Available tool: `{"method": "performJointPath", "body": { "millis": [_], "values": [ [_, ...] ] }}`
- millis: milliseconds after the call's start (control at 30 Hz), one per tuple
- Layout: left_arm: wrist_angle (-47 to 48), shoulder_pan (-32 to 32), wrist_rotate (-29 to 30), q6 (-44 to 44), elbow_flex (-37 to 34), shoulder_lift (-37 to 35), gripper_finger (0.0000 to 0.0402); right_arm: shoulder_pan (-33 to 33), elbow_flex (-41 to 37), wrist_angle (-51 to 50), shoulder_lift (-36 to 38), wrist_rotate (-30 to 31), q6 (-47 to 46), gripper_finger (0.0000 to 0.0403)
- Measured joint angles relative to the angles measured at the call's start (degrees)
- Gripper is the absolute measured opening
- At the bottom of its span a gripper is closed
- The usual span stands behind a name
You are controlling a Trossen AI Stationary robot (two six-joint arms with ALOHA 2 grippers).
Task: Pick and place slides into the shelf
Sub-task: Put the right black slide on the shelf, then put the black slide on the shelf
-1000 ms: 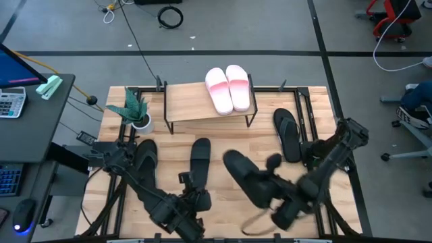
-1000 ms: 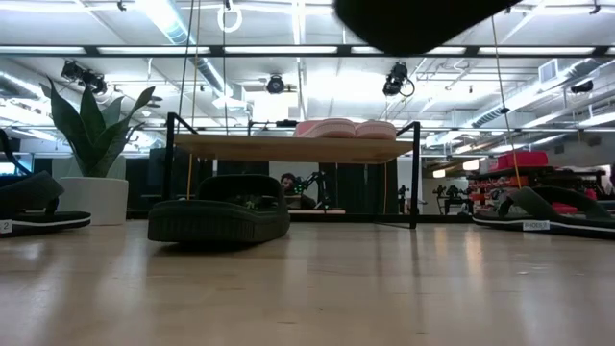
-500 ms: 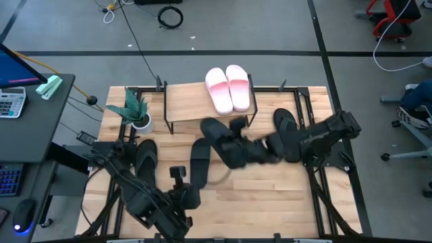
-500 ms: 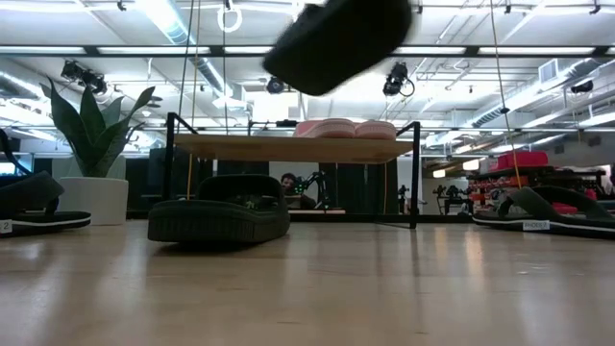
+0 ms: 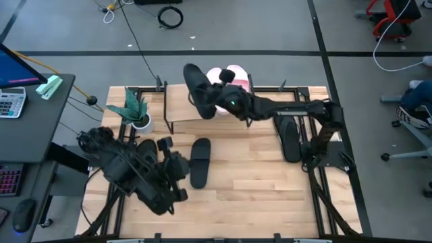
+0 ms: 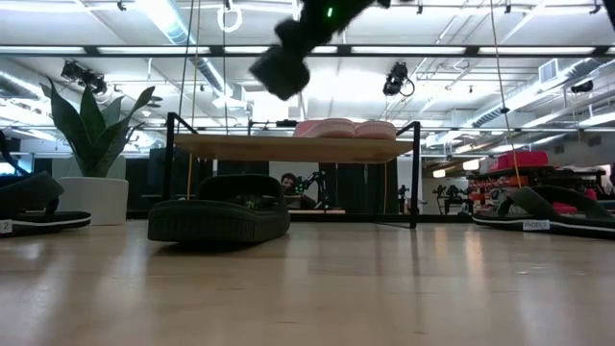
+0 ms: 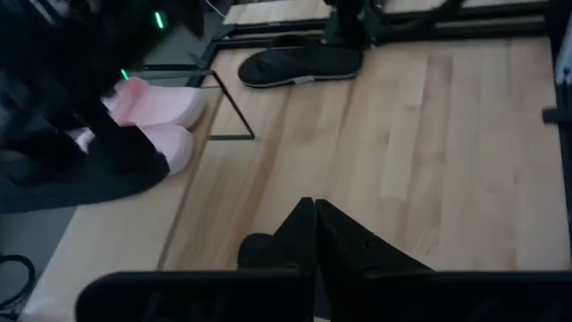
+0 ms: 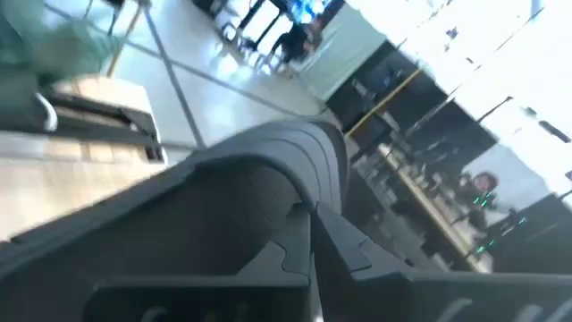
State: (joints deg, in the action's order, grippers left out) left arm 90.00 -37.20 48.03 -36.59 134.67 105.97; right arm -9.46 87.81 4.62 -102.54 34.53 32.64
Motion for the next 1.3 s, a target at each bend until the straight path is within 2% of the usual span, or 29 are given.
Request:
{"method": "performJointPath", "body": {
  "millis": [100, 267, 633, 833, 1100, 1300],
  "values": [
    [0.02, 1.59, 0.03, 2.72, 0.0, -0.76, 0.002, -2.55, -0.07, -0.03, -2.95, -3.07, -1.11, 0.0003],
    [-0.01, 4.66, 0.04, 7.35, 0.0, -0.72, 0.0007, -4.89, -0.11, 1.36, -6.31, -3.63, 2.06, 0.0003],
    [0.02, 11.74, 1.18, 12.2, 0.0, -1.24, 0.0021, -9.9, 0.0, 0.85, -7.48, -5.34, 1.39, 0.0006],
    [0.02, 12.99, 1.07, 12.4, 0.0, -1.2, 0.0009, -10.12, 0.02, -1.19, -7.45, -12.57, 1.43, 0.0031],
    [0.02, 12.11, 0.83, 11.6, 0.0, -1.2, 0.0017, -9.96, 0.0, -1.79, -7.45, -11.88, 1.21, 0.008],
    [0.03, 11.14, 0.74, 10.21, 0.0, -1.2, 0.002, -9.82, 0.0, -2.24, -7.05, -11.75, -4.76, 0.0108]
  ]
}}
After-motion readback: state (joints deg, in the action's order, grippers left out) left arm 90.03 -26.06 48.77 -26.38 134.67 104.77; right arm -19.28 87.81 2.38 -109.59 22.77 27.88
